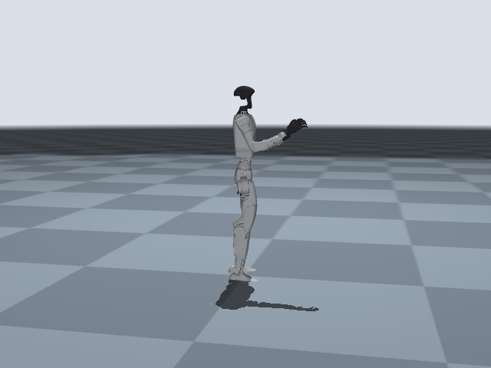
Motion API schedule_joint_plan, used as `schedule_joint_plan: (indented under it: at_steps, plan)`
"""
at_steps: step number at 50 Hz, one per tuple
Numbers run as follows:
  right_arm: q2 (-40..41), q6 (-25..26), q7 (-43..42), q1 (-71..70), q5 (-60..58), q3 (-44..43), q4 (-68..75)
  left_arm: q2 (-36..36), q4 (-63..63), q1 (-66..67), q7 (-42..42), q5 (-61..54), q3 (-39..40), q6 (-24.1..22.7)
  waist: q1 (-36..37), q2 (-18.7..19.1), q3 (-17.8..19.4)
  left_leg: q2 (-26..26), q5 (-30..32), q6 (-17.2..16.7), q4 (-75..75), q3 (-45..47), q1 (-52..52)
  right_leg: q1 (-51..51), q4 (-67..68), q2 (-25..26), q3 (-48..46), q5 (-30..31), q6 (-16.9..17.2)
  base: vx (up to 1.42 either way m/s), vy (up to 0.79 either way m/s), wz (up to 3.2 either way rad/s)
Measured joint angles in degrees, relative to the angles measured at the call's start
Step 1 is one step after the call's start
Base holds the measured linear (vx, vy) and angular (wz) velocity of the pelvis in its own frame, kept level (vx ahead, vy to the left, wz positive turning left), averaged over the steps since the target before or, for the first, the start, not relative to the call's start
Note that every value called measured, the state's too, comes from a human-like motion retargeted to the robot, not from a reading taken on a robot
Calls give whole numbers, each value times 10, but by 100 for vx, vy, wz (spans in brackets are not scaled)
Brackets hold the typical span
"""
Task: Upper body actions
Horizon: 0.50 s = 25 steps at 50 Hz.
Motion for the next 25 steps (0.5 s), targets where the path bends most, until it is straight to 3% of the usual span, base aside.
schedule_joint_plan:
  at_steps: [10, 18, 25]
  plan:
    - [-5, -20, -44, 50, 0, 2, -52, 3, 17, 11, 7, 5, -5, 2, -11, 7, 0, -1, -3, 1, 0, 4, 1, -2, 0, 0, 5, 0, 0, 0, 0, -2]
    - [-8, -98, -117, 118, 24, -1, -31, 6, 13, 11, 3, 11, -16, 3, -18, 12, 3, 1, -6, 2, -2, 17, 6, -9, 2, 3, 20, 4, -1, -1, -2, -22]
    - [7, -126, -80, 195, -1, -5, 84, 3, -4, 0, -1, 1, -20, 0, -22, 12, 7, 1, -8, 2, -3, 22, 9, -10, 3, 4, 27, 6, -1, 0, 0, -3]
